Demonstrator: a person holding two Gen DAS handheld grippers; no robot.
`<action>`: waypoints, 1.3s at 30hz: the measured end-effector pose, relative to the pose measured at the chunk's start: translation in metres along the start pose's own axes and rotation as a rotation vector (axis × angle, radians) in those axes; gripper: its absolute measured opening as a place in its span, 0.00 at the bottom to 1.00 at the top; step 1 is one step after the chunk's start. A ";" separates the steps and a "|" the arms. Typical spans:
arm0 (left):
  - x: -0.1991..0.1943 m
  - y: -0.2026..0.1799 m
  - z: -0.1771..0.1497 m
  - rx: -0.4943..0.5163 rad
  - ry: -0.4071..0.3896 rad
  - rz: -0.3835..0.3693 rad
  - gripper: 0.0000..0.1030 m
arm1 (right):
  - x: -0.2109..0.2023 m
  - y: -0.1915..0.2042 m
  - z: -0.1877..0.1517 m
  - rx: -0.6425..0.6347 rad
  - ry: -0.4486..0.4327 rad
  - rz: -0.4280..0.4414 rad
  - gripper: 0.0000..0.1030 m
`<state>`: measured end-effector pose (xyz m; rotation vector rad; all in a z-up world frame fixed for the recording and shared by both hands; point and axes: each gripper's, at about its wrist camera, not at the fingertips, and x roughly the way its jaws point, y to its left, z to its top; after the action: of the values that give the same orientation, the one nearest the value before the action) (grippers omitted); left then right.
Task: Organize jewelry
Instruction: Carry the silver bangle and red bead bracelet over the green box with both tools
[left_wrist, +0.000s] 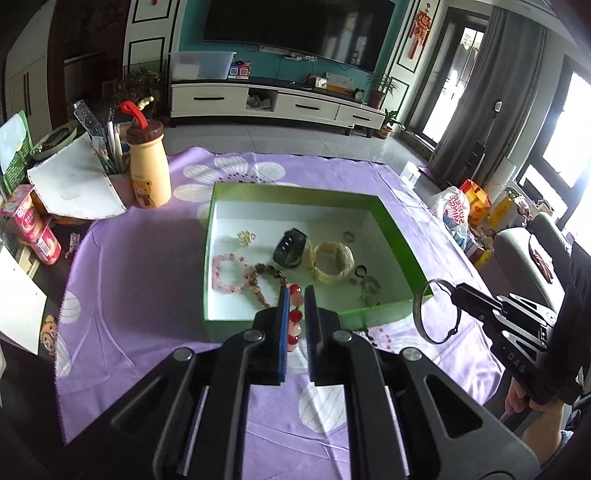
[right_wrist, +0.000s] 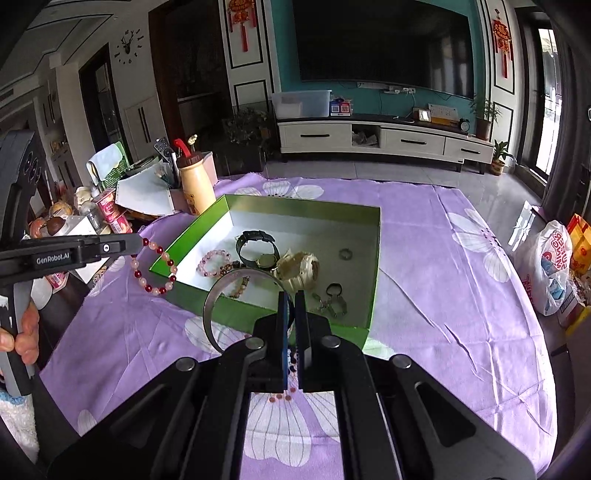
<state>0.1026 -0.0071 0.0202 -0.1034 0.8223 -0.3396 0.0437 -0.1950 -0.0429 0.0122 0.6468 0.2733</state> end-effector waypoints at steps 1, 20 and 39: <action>0.000 0.002 0.004 -0.001 -0.002 0.006 0.07 | 0.001 0.001 0.001 -0.001 -0.003 0.000 0.03; 0.033 0.010 0.043 0.018 -0.016 0.084 0.07 | 0.034 -0.011 0.041 0.030 -0.026 0.004 0.03; 0.066 0.014 0.062 0.049 -0.009 0.120 0.07 | 0.070 -0.020 0.061 0.050 -0.005 0.004 0.03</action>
<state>0.1931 -0.0183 0.0126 -0.0093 0.8070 -0.2456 0.1386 -0.1915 -0.0375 0.0625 0.6482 0.2605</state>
